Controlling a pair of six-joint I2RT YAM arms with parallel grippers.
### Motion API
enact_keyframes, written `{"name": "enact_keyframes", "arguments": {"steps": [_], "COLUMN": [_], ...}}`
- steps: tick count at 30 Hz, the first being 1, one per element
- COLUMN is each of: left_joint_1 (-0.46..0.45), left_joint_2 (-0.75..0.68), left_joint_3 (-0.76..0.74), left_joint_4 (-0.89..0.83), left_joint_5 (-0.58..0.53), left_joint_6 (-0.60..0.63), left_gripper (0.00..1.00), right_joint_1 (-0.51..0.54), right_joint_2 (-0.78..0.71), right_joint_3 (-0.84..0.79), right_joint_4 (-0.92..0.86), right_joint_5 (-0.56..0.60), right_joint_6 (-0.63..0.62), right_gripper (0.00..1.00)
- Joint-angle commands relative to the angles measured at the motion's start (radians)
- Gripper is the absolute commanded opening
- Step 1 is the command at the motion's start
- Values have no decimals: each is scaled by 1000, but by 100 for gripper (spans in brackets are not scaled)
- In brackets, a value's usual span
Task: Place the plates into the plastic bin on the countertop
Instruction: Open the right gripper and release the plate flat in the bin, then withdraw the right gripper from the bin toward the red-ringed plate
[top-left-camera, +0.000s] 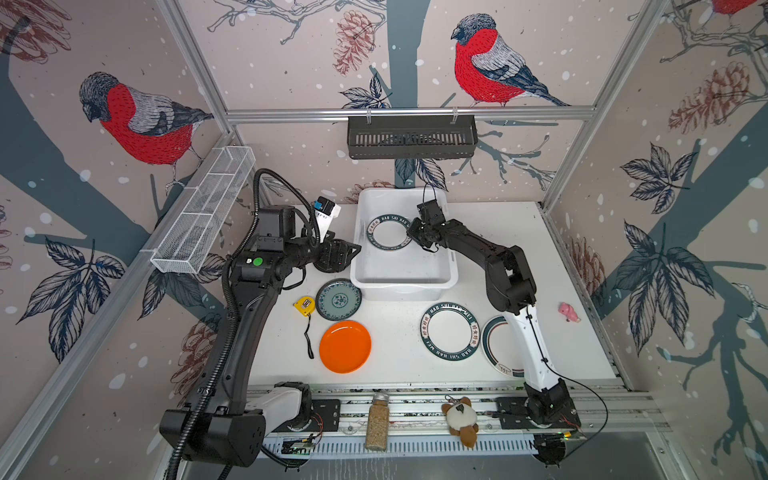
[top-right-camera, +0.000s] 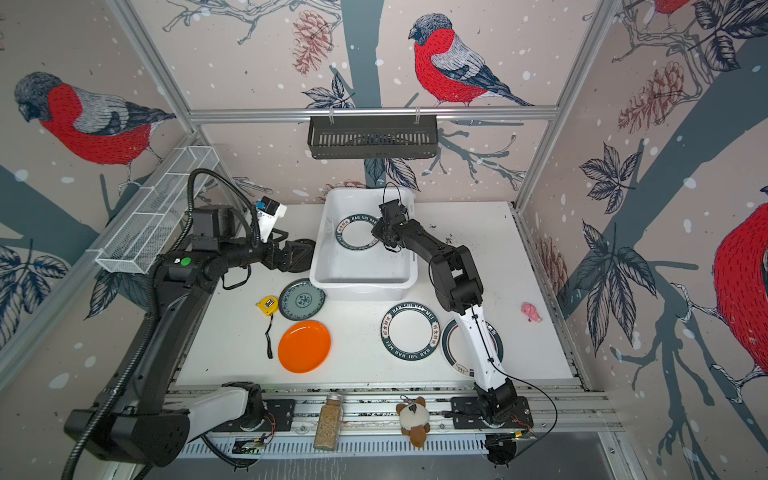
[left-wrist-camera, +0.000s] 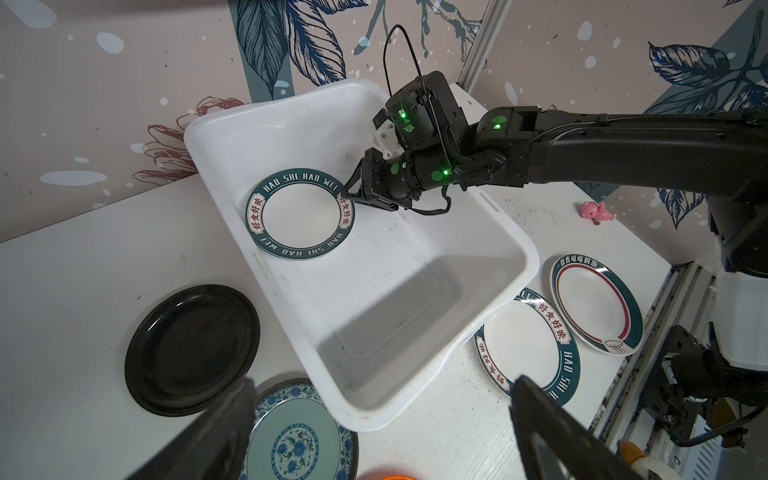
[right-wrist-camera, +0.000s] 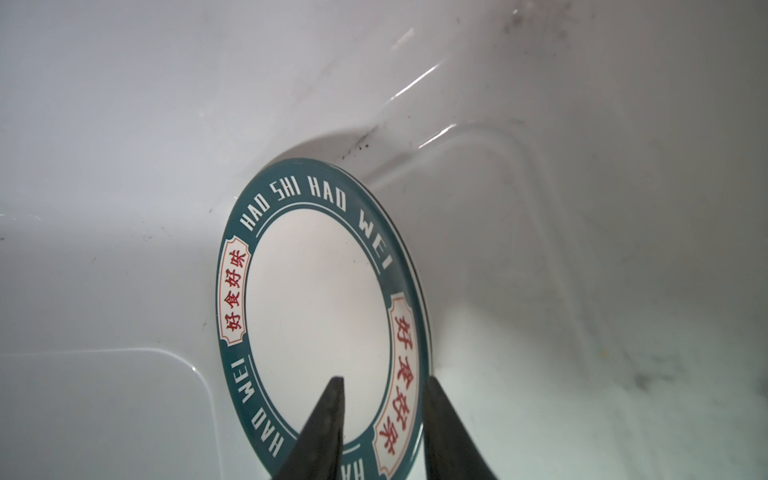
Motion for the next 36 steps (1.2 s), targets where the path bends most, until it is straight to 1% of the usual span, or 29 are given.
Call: {"name": "enact_keyframes", "arguments": {"steps": [1, 6, 11, 14, 17, 20, 24, 30, 34, 36], "left_joint_1": [0, -1, -1, -2, -2, -2, -2, -2, -2, -2], "left_joint_2": [-4, 1, 5, 11, 16, 21, 22, 46, 48, 52], "left_joint_3": [1, 5, 14, 26, 39, 46, 52, 75, 82, 89], "left_joint_4": [25, 24, 18, 8, -6, -22, -32, -54, -61, -68], "left_joint_5": [9, 10, 9, 5, -7, -18, -27, -27, -16, -4], "left_joint_6": [17, 17, 23, 35, 52, 78, 94, 104, 117, 128], "left_gripper": [95, 95, 95, 95, 95, 95, 96, 96, 97, 97], "right_joint_1": [-1, -1, 4, 7, 8, 10, 21, 49, 73, 77], "right_joint_2": [7, 6, -23, -74, -142, -212, -330, -566, -768, -887], "right_joint_3": [8, 34, 85, 78, 43, 6, -94, -309, -502, -629], "right_joint_4": [-10, -26, -68, -87, -81, -95, -95, -62, -64, -70], "right_joint_5": [11, 12, 41, 65, 50, 42, 47, 85, 120, 149], "right_joint_6": [-12, -19, -52, -77, -101, -129, -159, -191, -196, -177], "right_gripper": [34, 34, 34, 35, 40, 40, 40, 39, 39, 40]}}
